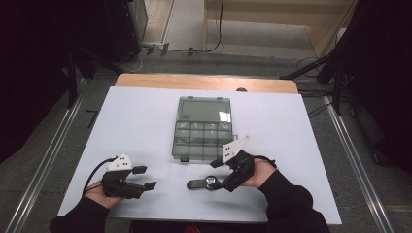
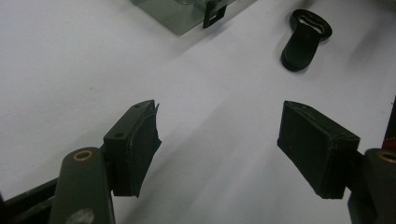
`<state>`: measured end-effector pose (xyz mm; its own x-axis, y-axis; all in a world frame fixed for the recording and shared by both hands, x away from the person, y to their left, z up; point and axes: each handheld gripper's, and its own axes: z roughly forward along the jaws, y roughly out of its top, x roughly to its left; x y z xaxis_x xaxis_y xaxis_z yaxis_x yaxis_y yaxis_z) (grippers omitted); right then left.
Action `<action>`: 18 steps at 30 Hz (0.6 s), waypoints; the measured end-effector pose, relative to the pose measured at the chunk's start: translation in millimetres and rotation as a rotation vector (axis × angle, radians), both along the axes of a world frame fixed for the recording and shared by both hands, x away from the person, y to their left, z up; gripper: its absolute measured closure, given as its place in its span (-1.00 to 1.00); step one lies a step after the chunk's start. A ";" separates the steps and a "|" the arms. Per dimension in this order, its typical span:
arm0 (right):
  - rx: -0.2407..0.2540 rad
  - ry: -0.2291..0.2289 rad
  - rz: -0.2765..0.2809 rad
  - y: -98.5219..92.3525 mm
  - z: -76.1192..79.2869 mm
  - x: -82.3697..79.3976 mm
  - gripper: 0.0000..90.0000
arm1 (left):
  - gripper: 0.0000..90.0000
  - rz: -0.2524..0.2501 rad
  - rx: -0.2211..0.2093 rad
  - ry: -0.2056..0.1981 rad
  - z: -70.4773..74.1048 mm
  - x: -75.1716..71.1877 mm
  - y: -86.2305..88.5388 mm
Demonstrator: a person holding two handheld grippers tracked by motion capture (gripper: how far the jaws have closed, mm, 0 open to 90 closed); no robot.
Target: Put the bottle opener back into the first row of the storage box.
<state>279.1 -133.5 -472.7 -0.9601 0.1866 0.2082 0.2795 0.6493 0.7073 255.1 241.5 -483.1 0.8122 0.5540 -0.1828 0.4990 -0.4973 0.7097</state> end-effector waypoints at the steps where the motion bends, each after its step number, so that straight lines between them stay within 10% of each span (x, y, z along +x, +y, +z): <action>1: -0.003 -0.004 0.002 0.9 -0.1 0.4 -0.46 | -0.37 0.000 0.000 0.000 0.0 0.0 0.0; 18: -0.056 0.003 0.050 24.6 -6.7 5.5 -0.46 | -0.37 -0.003 0.002 -0.001 0.0 0.0 0.2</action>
<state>284.6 -108.9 -479.4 -0.9679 0.1494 0.2019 0.2477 0.7009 0.6688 255.0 241.7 -483.1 0.8140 0.5519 -0.1812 0.4971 -0.5004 0.7089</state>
